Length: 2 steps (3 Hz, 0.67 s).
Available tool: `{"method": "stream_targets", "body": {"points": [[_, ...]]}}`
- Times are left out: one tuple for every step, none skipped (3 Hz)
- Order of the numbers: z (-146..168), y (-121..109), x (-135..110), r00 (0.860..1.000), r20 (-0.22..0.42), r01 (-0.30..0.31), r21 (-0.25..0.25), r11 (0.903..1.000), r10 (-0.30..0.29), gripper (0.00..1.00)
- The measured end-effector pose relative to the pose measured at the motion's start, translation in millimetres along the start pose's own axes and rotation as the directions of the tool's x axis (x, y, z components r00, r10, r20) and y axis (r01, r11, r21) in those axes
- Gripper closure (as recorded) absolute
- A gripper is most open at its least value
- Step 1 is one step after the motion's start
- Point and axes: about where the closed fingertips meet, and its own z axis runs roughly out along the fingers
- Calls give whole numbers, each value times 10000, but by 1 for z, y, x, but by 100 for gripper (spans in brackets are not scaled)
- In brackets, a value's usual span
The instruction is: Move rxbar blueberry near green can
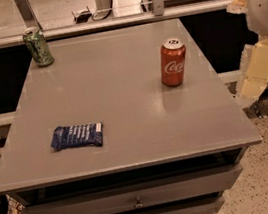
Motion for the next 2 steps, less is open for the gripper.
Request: {"method": "stream_targets", "body": {"points": [[3,2,-2,10000,63,24,-100,9999,-24,0],[15,11,-11,9994,338,134,-539,9985,-116,0]]}}
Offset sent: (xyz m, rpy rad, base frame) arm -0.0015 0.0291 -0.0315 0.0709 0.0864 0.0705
